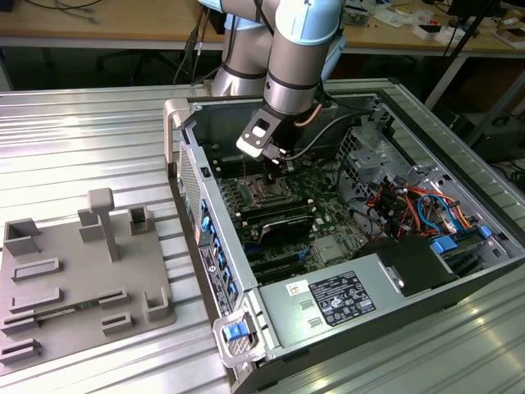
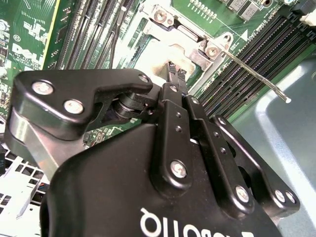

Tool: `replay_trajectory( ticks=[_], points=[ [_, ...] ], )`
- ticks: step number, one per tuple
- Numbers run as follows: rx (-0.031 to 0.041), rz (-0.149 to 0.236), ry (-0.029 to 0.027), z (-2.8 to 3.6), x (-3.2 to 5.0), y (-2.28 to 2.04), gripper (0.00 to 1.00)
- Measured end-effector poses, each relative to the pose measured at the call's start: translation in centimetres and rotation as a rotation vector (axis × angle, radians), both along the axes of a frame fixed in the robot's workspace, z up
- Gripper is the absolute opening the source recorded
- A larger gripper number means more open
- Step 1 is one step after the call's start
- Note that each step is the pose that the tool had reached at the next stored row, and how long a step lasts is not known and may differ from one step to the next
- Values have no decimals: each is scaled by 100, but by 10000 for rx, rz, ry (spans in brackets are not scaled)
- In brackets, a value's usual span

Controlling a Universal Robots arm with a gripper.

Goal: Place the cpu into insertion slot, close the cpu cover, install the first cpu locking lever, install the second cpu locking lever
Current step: 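Install the first cpu locking lever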

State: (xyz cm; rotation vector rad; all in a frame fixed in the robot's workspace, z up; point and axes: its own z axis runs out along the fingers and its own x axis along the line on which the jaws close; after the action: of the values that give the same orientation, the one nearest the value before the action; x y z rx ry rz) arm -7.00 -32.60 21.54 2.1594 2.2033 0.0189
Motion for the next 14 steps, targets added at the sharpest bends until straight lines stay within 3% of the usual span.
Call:
replay_trajectory(
  ticks=[5, 10, 14],
  points=[
    [0, 50, 0, 0, 0, 0, 11],
    [0, 405, 0, 0, 1, 0, 11],
    [0, 439, 1, 41, 1, 0, 11]
  ],
)
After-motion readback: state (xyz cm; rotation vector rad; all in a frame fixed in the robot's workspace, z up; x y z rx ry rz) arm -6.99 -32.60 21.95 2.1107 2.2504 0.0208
